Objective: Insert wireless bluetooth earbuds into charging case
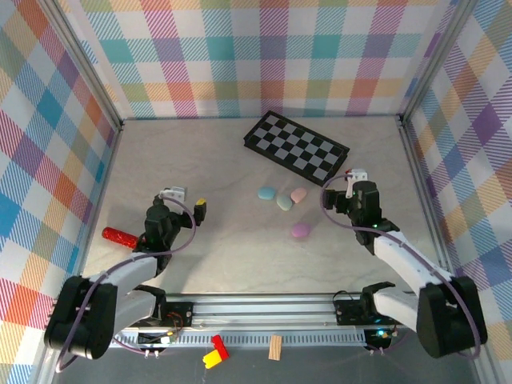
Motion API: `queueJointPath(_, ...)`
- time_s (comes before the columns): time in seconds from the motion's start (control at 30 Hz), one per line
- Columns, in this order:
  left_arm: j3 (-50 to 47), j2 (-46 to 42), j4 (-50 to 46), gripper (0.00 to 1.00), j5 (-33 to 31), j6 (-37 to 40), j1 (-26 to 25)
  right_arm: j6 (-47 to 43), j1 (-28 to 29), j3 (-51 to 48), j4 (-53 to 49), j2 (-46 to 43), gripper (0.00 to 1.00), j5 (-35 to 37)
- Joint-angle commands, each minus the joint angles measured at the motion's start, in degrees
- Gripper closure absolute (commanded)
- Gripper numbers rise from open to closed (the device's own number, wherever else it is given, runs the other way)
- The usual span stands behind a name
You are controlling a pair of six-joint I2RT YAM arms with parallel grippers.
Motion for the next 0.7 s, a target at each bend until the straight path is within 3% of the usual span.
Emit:
queueJointPath(0.0,-0.9,5.0,11.0,0.00,-0.9,-2.6,1.8,-6.4,-2.6,-2.9,18.7,5.0,0.01,-3.9)
queueJointPath(0.07,-0.7,9.7,16.5,0.00,-0.1,-3.1,2.1,-7.1,-3.8,-3.2,21.7,8.5,0.01,-5.1)
queueJointPath(0.17,1.6,12.9,15.8,0.00,-0.4,-2.1,2.4,-7.2,-6.1,-3.6,27.0,13.3,0.01,-7.1)
queueJointPath(0.4,4.2,26.7,25.1,0.00,0.9,-5.2,6.3,-6.7,-9.3,-2.6,32.3,20.9,0.01,-11.2)
queueJointPath(0.6,12.4,26.5,8.6,0.00,-0.9,-7.2,7.2,-3.3,-13.5,-1.6,33.2,24.1,0.01,-16.4)
queueJointPath(0.67,12.1,26.5,9.3,0.00,-0.6,-7.9,8.0,-3.3,-13.6,-1.9,33.6,24.0,0.01,-16.5)
